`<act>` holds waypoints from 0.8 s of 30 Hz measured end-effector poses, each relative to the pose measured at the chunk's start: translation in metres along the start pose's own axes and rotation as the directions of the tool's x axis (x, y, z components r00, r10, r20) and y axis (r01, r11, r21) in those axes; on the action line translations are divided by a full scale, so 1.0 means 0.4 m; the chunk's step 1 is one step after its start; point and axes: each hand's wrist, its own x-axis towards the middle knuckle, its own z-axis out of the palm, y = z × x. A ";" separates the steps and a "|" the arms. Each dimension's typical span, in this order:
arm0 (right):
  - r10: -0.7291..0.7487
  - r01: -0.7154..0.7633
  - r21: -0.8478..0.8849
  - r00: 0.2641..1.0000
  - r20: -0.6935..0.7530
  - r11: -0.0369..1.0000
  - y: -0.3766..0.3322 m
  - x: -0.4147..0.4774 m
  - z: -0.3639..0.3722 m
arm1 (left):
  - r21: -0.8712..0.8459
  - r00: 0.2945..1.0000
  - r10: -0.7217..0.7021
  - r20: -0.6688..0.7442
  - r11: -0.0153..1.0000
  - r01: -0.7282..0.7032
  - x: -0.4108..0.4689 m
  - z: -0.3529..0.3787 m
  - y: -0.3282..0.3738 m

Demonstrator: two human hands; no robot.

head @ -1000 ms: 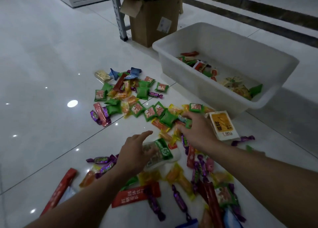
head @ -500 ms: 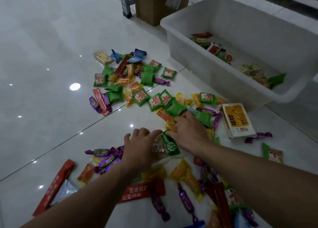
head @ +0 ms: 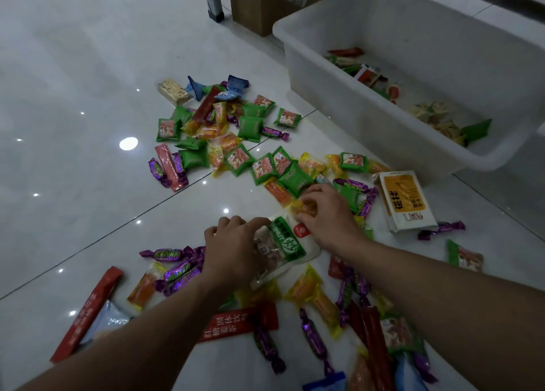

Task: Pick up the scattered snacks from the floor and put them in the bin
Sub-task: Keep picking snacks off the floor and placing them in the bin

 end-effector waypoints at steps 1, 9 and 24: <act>-0.007 0.007 0.011 1.000 -0.014 1.000 0.003 -0.005 -0.008 | -0.007 1.000 -0.009 -0.004 1.000 0.009 0.000 -0.006 0.003; -0.062 0.063 0.007 0.991 -0.115 0.998 -0.006 -0.044 -0.083 | -0.304 1.000 -0.019 -0.013 0.953 0.014 -0.009 -0.046 0.029; -0.115 0.100 -0.066 0.949 -0.295 0.993 0.013 -0.151 -0.280 | -0.461 0.997 -0.048 0.056 0.885 0.069 -0.007 -0.116 0.134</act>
